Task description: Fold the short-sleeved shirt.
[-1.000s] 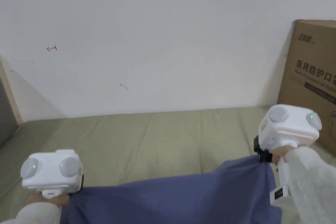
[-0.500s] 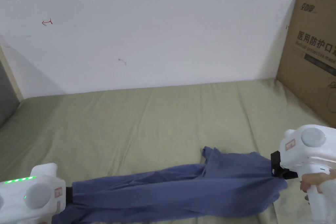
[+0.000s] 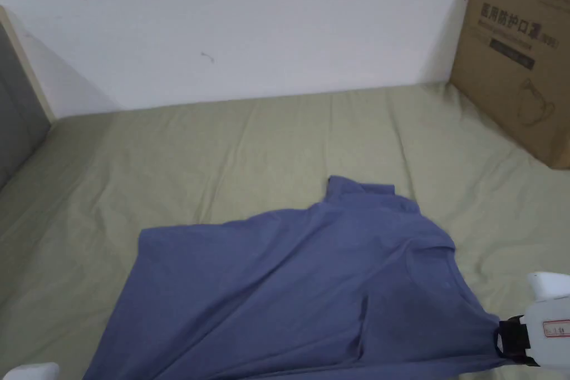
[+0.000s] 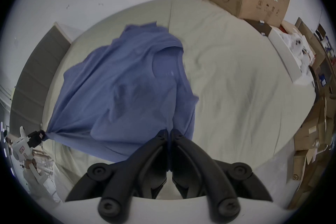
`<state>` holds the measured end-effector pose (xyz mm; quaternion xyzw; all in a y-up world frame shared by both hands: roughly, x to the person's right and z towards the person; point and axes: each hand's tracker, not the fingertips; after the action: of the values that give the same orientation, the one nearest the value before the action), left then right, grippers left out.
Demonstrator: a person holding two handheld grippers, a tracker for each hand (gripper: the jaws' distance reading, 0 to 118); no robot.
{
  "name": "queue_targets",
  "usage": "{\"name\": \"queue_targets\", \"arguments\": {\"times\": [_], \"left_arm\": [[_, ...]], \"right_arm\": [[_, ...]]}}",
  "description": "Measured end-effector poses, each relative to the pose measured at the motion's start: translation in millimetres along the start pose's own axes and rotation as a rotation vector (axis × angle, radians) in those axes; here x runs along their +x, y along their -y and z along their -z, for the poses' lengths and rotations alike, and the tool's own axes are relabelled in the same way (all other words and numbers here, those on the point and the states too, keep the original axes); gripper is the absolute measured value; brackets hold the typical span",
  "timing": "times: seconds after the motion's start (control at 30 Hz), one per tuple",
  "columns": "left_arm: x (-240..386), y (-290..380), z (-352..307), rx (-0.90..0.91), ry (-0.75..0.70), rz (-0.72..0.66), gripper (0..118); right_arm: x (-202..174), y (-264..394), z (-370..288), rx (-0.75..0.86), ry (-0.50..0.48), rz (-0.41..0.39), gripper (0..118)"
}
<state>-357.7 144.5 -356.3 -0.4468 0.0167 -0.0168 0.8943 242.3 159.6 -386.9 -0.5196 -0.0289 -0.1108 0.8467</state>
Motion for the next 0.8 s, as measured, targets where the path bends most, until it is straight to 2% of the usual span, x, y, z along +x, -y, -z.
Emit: {"name": "queue_targets", "arguments": {"times": [0.13,0.2,0.23,0.3,0.33,0.37,0.4,0.43,0.47,0.5,0.6,0.63,0.67,0.7,0.73,0.77,0.8], "left_arm": [[-7.7,36.1,-14.9,-0.017,0.010,-0.036,5],[-11.2,46.4,-18.0,-0.016,0.010,-0.057,5],[-12.1,49.0,-18.4,-0.019,0.016,-0.059,5],[-12.0,51.8,-19.7,0.002,0.022,-0.075,6],[-10.8,50.7,-20.8,0.006,0.016,-0.079,10],[-10.0,49.4,-22.0,0.009,0.003,-0.086,21],[-10.1,47.4,-22.8,-0.003,-0.019,-0.087,41],[-11.2,47.6,-23.1,-0.011,-0.020,-0.087,70],[-13.5,49.0,-27.5,0.001,-0.016,-0.100,84],[-15.6,49.3,-33.9,0.016,-0.008,-0.117,89],[-19.7,52.6,-57.8,0.050,0.007,-0.169,89],[-20.7,54.1,-65.9,0.061,0.011,-0.187,88],[-22.4,58.1,-76.3,0.091,0.035,-0.223,87],[-23.2,64.2,-85.8,0.113,0.066,-0.248,80],[-23.4,69.2,-91.9,0.133,0.087,-0.261,57],[-22.5,75.1,-95.4,0.144,0.108,-0.266,32],[-19.9,80.5,-95.3,0.125,0.092,-0.260,8]], "right_arm": [[12.9,45.2,-0.4,-0.021,0.004,0.015,1],[27.4,61.3,6.5,-0.050,-0.014,0.052,1],[12.4,71.0,-5.5,-0.062,-0.015,0.070,1],[13.5,80.3,-0.3,-0.059,-0.021,0.075,1],[12.1,82.8,1.6,-0.048,-0.026,0.072,1],[-11.6,84.9,-15.0,-0.032,-0.023,0.061,3],[-19.3,87.6,-18.0,-0.025,-0.020,0.055,8],[-25.4,90.1,-20.8,-0.019,-0.007,0.052,34],[-33.1,94.3,-24.8,-0.008,0.018,0.039,61],[-26.5,85.5,-30.5,0.016,0.022,0.023,79],[-46.4,98.3,-60.6,0.078,0.013,-0.010,80],[-39.0,92.5,-67.1,0.107,0.006,-0.011,79],[-41.0,95.3,-78.4,0.141,-0.018,-0.022,78],[-47.4,102.5,-88.9,0.178,-0.039,-0.021,76],[-53.5,108.7,-95.6,0.197,-0.051,-0.028,64],[-49.9,108.5,-97.6,0.197,-0.041,-0.032,41],[-57.1,116.1,-100.8,0.200,-0.029,-0.036,10]]}}
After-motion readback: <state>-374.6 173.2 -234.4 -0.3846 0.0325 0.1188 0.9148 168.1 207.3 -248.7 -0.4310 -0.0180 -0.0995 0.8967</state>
